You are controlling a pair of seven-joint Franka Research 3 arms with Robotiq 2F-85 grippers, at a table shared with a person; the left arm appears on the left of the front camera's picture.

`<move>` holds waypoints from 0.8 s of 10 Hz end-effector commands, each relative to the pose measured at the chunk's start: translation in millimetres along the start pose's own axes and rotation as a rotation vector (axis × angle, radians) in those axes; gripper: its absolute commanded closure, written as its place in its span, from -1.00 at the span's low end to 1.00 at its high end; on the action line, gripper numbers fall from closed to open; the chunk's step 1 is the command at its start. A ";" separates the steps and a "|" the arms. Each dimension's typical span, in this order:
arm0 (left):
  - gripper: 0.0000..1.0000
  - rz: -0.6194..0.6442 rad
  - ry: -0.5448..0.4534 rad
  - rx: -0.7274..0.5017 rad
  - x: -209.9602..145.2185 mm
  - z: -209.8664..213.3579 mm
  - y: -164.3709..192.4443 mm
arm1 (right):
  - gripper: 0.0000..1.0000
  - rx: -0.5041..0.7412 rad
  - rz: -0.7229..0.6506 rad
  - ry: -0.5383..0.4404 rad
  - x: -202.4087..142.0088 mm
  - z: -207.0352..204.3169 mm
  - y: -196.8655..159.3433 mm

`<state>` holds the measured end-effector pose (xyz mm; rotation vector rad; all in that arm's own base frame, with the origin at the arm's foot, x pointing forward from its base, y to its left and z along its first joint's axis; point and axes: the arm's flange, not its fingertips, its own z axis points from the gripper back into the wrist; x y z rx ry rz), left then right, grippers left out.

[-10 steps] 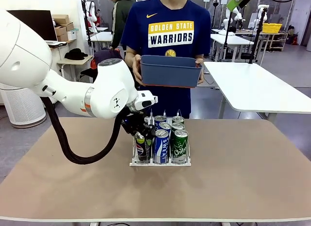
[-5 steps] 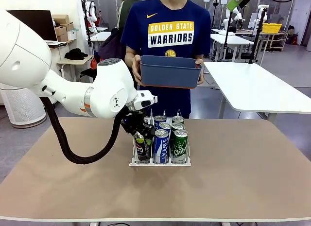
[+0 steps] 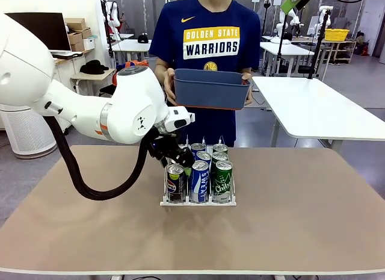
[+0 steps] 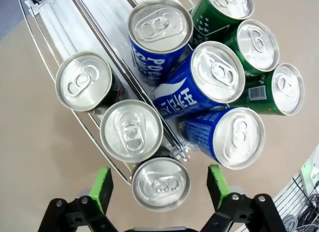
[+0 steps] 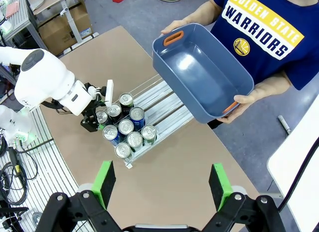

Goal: Fill the beverage cans into the dispenser.
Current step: Place the picked Pepsi coke in the line of the Automatic Can Dispenser with the same cans.

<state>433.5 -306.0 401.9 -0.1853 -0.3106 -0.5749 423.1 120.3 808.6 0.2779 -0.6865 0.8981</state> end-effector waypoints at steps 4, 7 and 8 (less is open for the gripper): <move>-1.00 0.013 -0.015 0.013 -9.9 12.3 -6.1 | -1.00 0.004 0.000 0.000 -0.7 -0.4 0.5; -1.00 0.013 -0.015 0.013 -9.9 12.3 -6.1 | -1.00 0.004 0.000 0.000 -0.7 -0.4 0.5; -1.00 0.013 -0.015 0.013 -9.9 12.3 -6.1 | -1.00 0.004 0.000 0.000 -0.7 -0.4 0.5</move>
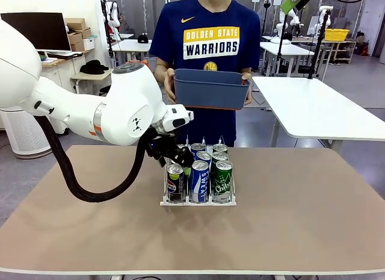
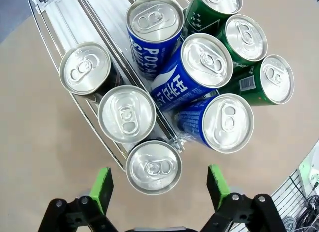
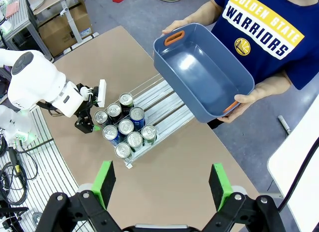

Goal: Fill the beverage cans into the dispenser.
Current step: Place the picked Pepsi coke in the line of the Automatic Can Dispenser with the same cans.

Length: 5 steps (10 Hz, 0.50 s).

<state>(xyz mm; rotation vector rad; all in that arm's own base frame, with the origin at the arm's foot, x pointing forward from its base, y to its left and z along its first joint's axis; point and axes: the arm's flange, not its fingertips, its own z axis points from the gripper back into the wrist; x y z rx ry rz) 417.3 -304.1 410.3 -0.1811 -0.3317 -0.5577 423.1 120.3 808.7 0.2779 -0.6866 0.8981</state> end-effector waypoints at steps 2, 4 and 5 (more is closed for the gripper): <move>-1.00 -0.001 0.004 0.001 1.0 0.1 2.1 | -1.00 0.004 0.000 0.000 -0.7 -0.4 0.5; -1.00 -0.001 0.004 0.001 1.0 0.1 2.1 | -1.00 0.004 0.000 0.000 -0.7 -0.4 0.5; -1.00 -0.001 0.004 0.001 1.0 0.1 2.1 | -1.00 0.004 0.000 0.000 -0.7 -0.4 0.5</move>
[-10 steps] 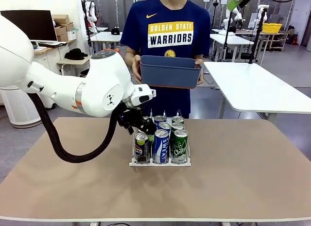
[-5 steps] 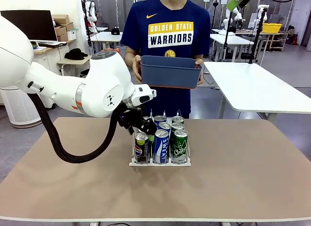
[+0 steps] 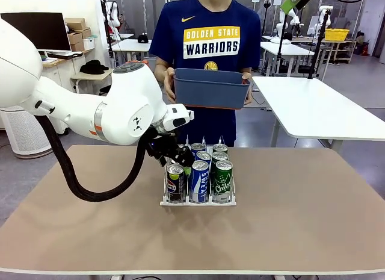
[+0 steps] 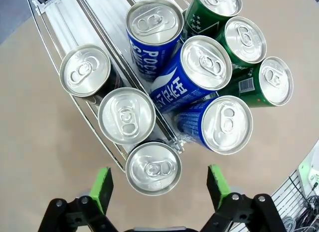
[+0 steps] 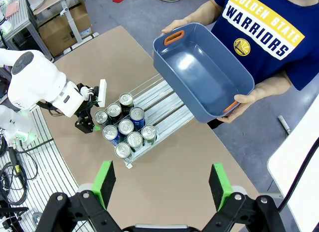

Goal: Fill the beverage cans into the dispenser.
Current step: Place the picked Pepsi coke in the line of the Automatic Can Dispenser with the same cans.

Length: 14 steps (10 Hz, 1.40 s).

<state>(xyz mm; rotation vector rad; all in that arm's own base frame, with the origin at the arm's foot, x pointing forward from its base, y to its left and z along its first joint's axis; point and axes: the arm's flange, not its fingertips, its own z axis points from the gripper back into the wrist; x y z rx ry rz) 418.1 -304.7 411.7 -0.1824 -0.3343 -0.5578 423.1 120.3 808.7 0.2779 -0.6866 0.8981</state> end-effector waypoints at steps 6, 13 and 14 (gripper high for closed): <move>-1.00 -0.076 0.021 -0.040 -3.2 34.6 9.4 | -1.00 0.004 0.000 0.000 -0.7 -0.4 0.5; -1.00 -0.383 -0.092 -0.082 -19.3 240.7 98.9 | -1.00 0.004 0.000 0.000 -0.7 -0.4 0.5; -1.00 -0.386 -0.108 -0.050 -14.6 267.7 104.7 | -1.00 0.004 0.000 0.000 -0.7 -0.4 0.5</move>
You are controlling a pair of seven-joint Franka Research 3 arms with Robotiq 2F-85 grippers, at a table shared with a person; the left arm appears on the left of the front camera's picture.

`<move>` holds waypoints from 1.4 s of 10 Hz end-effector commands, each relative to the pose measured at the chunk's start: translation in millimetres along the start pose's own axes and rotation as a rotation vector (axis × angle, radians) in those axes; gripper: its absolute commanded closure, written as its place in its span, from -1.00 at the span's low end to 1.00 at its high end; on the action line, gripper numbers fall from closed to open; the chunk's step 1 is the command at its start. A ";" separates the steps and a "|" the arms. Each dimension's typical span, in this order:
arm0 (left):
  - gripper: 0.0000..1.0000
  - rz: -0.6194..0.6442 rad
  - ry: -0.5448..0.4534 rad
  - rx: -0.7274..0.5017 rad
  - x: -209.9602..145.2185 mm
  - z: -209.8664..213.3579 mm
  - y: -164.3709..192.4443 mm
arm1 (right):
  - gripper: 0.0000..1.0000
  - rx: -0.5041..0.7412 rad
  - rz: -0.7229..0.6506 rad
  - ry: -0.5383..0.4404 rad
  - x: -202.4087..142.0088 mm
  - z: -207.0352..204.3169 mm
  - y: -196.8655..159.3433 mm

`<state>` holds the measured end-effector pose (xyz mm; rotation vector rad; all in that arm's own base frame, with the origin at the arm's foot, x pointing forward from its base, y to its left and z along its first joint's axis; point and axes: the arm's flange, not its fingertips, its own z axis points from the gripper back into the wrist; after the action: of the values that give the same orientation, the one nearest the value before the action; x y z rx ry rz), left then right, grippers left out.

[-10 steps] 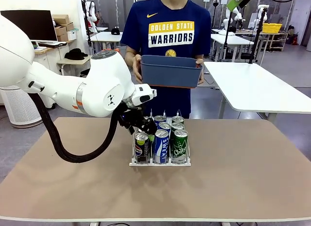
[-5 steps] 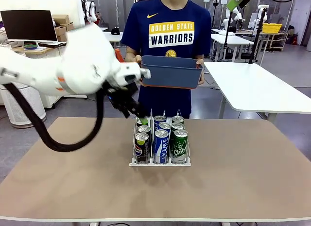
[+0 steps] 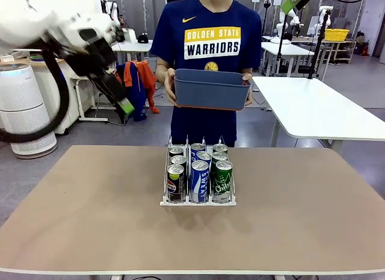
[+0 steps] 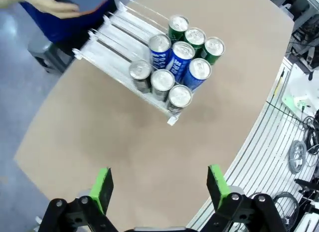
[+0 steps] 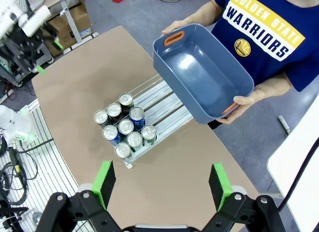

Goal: Fill the beverage cans into the dispenser.
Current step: Place the picked Pepsi coke in the line of the Automatic Can Dispenser with the same cans.

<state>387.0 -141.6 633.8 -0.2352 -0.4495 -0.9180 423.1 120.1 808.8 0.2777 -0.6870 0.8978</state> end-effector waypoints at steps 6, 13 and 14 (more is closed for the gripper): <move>-1.00 -0.127 -0.122 0.179 58.0 116.7 7.5 | -1.00 0.004 0.000 0.000 -0.7 -0.6 0.6; -1.00 -0.103 -0.147 0.170 64.9 126.5 -1.3 | -1.00 0.004 0.000 0.000 -0.7 -0.6 0.6; -1.00 -0.103 -0.147 0.170 64.9 126.5 -1.3 | -1.00 0.004 0.000 0.000 -0.7 -0.6 0.6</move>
<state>386.1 -143.0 776.5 -0.1274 -0.6761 -0.9636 423.1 120.2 808.8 0.2777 -0.6870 0.8979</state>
